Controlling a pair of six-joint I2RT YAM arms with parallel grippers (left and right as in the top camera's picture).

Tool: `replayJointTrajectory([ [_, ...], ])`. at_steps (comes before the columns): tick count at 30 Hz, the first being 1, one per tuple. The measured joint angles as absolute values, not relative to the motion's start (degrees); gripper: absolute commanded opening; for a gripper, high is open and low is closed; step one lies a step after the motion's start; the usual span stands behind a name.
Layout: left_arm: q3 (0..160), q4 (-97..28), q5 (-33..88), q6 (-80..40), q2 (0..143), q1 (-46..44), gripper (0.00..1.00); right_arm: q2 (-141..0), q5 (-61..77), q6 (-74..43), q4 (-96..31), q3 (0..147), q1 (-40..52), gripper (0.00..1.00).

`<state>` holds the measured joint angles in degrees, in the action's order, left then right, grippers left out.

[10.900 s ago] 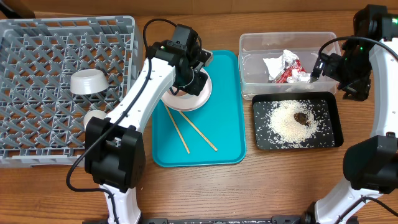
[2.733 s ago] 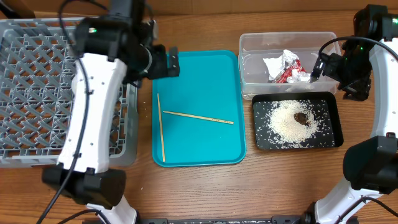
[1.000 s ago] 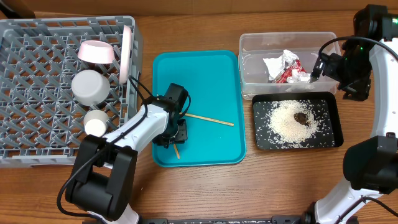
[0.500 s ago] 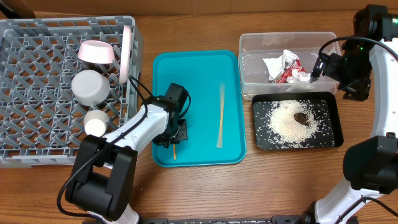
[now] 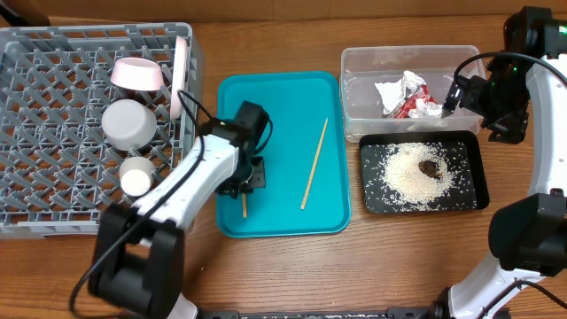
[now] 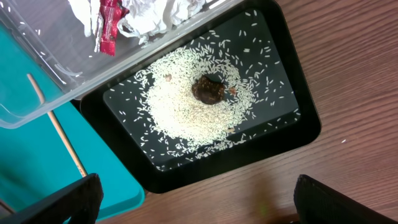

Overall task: Sort waste into correct bins and load items into the dishwasher
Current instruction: 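Carry the chopstick to the rack and drop it in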

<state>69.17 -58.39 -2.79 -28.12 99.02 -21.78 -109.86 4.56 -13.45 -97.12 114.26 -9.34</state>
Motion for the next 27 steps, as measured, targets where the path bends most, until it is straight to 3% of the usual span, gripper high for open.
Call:
replayJointTrajectory([
  [8, 71.40, -68.66, -4.99, -27.90, 89.84, -20.86, 0.04, -109.86, 4.56, -13.45, -97.12, 114.26, -9.34, 1.00],
  [18, 71.40, -70.00, -9.23, -26.72, 77.58, -20.43, 0.04, -109.86, 4.56, -13.45, -97.10, 114.26, -9.34, 1.00],
  [27, 71.40, -65.73, -12.03, -20.27, 72.97, -3.88, 0.04, -109.86, 4.56, -13.50, -97.17, 114.26, -9.34, 1.00],
])
